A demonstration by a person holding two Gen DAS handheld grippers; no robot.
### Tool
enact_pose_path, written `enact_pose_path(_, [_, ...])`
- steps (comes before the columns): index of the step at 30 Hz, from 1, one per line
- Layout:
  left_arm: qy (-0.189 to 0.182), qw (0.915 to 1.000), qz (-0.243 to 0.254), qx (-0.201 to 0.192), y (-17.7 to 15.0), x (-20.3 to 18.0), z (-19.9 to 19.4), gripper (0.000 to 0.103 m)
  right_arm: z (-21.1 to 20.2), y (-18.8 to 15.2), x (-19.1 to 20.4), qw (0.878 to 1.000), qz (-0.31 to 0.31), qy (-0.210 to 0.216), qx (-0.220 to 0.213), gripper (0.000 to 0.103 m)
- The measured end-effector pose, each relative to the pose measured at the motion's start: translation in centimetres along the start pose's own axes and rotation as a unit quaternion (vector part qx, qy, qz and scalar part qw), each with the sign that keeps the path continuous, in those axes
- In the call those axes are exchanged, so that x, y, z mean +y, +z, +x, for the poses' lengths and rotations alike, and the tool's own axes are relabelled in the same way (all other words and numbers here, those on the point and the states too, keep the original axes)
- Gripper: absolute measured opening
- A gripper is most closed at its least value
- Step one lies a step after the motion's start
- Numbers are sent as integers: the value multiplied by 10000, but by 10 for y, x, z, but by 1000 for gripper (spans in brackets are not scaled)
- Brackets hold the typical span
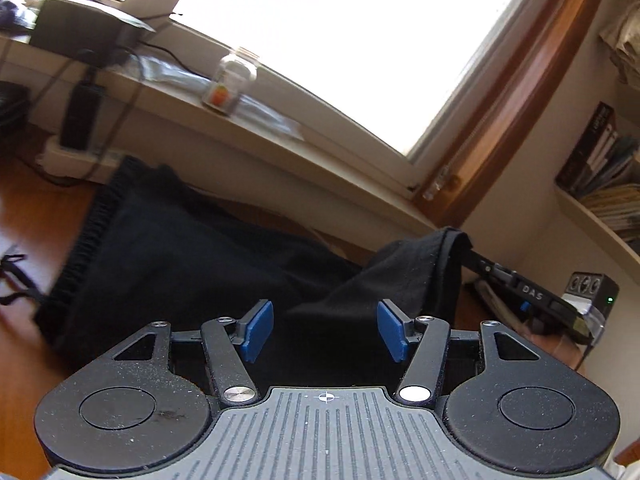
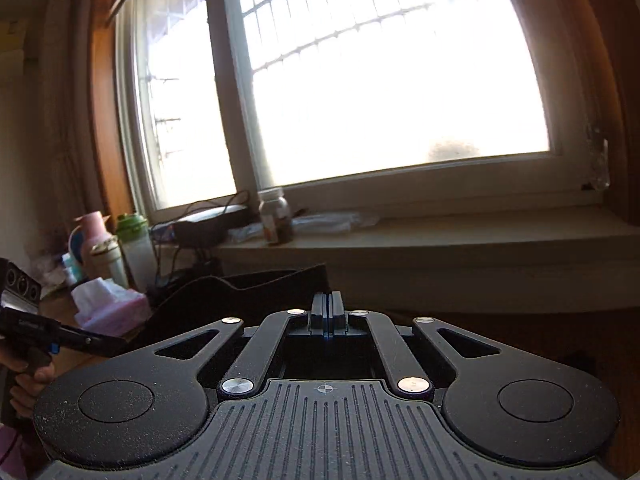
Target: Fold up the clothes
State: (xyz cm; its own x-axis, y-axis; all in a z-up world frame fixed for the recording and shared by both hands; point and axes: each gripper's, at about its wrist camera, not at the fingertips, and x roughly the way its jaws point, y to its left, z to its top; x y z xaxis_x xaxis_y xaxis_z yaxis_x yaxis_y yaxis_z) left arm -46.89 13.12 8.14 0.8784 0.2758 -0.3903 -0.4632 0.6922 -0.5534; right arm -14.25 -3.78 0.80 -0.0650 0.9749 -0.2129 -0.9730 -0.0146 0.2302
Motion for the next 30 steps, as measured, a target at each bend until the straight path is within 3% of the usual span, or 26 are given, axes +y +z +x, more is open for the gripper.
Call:
enact_pose_path(3, [-251,9994,-226,63,-5,-7,12,62,-15,-13,-12,9999,118,-112,-29,2])
enact_pose_path(6, [-440,9958,-799,-9,-11,-2,14,62,-15,-25,-10,9997,66,-233,24,2])
enact_pose_path(14, [-431,9699,-2373,-324,-52,18,16,67,-4,-46,-16,9990,295,-291,145,2])
enact_pose_path(30, [-374,9691,-2428,-219,-76,-20,67,64,4,-68,-31,9968,673,-296,302,2])
